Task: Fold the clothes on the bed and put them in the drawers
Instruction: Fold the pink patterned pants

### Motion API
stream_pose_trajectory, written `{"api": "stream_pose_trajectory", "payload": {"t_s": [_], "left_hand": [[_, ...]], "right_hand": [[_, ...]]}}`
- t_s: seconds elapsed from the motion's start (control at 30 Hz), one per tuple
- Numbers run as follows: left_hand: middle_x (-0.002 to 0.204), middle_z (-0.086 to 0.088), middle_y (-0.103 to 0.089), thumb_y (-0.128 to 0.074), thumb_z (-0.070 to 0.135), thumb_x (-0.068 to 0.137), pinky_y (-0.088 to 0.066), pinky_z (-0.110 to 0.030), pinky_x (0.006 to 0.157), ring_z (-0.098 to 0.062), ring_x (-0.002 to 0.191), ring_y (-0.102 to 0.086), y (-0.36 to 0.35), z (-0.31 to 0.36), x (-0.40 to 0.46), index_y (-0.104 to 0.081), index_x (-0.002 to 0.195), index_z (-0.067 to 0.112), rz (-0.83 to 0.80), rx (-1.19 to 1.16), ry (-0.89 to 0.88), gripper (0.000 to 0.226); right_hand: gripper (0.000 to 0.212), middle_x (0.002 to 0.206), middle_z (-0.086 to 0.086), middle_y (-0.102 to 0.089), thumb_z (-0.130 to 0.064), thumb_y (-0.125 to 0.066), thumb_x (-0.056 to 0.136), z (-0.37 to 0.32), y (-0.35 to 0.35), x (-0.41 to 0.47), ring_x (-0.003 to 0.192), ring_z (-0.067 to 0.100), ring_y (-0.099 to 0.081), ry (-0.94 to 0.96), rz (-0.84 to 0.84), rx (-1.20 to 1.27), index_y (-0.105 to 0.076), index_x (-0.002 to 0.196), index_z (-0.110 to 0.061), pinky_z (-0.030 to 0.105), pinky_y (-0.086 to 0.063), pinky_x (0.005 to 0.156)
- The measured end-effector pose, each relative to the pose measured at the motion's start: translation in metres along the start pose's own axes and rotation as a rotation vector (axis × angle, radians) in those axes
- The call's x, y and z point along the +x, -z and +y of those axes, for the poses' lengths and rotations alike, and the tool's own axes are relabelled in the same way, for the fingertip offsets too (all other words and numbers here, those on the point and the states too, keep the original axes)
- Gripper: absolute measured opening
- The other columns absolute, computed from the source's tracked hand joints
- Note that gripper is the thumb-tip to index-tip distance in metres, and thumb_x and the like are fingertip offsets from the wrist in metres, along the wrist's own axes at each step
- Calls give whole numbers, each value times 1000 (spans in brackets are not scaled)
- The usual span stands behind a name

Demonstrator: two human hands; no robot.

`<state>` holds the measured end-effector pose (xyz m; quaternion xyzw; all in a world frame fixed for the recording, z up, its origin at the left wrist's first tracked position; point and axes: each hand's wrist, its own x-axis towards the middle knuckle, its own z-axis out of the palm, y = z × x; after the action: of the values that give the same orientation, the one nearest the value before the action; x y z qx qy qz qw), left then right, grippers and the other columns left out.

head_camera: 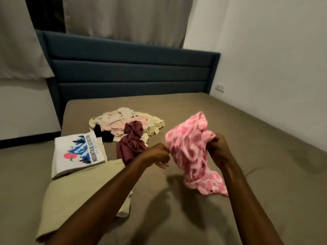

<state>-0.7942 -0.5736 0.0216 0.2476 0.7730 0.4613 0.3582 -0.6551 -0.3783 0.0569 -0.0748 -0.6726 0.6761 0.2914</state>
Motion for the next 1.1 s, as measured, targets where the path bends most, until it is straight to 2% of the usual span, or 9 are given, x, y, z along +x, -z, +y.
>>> {"api": "stream_pose_trajectory", "payload": {"t_s": [0.1, 0.17, 0.27, 0.37, 0.5, 0.57, 0.77, 0.93, 1.1], "left_hand": [[103, -18, -71, -55, -9, 84, -63, -44, 70, -35, 87, -73, -42, -96, -24, -61, 119, 10, 226, -259, 104, 41], [103, -17, -68, -53, -9, 89, -54, -33, 53, -28, 70, -69, -84, -151, -36, -53, 135, 15, 171, -431, 154, 52], [121, -9, -67, -72, 23, 94, -56, -35, 60, -21, 77, -72, -129, -201, -49, -42, 148, 23, 171, -535, 147, 62], [129, -14, -68, -74, 42, 86, -58, -31, 61, -23, 85, -76, -139, -218, -62, -36, 152, 28, 261, -622, 69, 78], [145, 12, -58, -78, 44, 85, -58, -35, 94, -11, 125, -62, -135, -232, -74, -39, 151, 42, 389, -385, -151, 77], [149, 9, -52, -71, 40, 87, -54, -39, 102, -13, 131, -56, -132, -239, -74, -36, 154, 38, 474, -185, -213, 76], [130, -6, -50, -78, 34, 85, -46, -34, 83, -28, 112, -57, -118, -221, -74, -40, 129, 25, 753, 204, -212, 59], [148, -13, -50, -73, 32, 76, -44, -52, 104, -39, 136, -44, -108, -238, -55, -53, 143, 30, 650, 653, -394, 71], [96, -3, -75, -69, 33, 90, -51, -34, 66, -27, 84, -69, -112, -237, -60, -74, 96, 22, 670, 514, -456, 14]], "right_hand": [[44, 99, 8, -79, 19, -51, 69, 93, 0, -66, 91, 26, -72, -205, 177, -6, -76, 98, -2, 35, -60, 82], [34, 98, 16, -78, 17, -45, 84, 147, -12, -123, 96, 34, -73, -418, 284, 168, -73, 98, 4, 36, -61, 83], [30, 106, 34, -72, 12, -48, 87, 184, -32, -173, 92, 47, -70, -578, 264, 239, -71, 106, 10, 40, -61, 70], [34, 88, 21, -74, -1, -68, 77, 182, -42, -192, 68, 33, -71, -642, 151, 241, -68, 111, 5, 32, -57, 57], [40, 89, 7, -75, -8, -78, 77, 175, -40, -208, 83, 21, -71, -446, -225, -218, -64, 115, -10, 32, -58, 72], [36, 92, 2, -75, -7, -82, 80, 177, -35, -221, 87, 16, -72, -410, -322, -336, -68, 113, -13, 32, -58, 77], [43, 116, 1, -75, 2, -72, 69, 175, -4, -255, 113, 17, -69, -122, -131, -410, -78, 108, -16, 34, -58, 94], [59, 134, -21, -58, -17, -75, 71, 192, 17, -267, 127, 5, -46, -74, -80, -814, -65, 125, -39, 23, -46, 102], [29, 108, -6, -62, -42, -73, 82, 197, -10, -249, 104, 19, -51, -53, 81, -1028, -72, 108, -30, 35, -47, 81]]}}
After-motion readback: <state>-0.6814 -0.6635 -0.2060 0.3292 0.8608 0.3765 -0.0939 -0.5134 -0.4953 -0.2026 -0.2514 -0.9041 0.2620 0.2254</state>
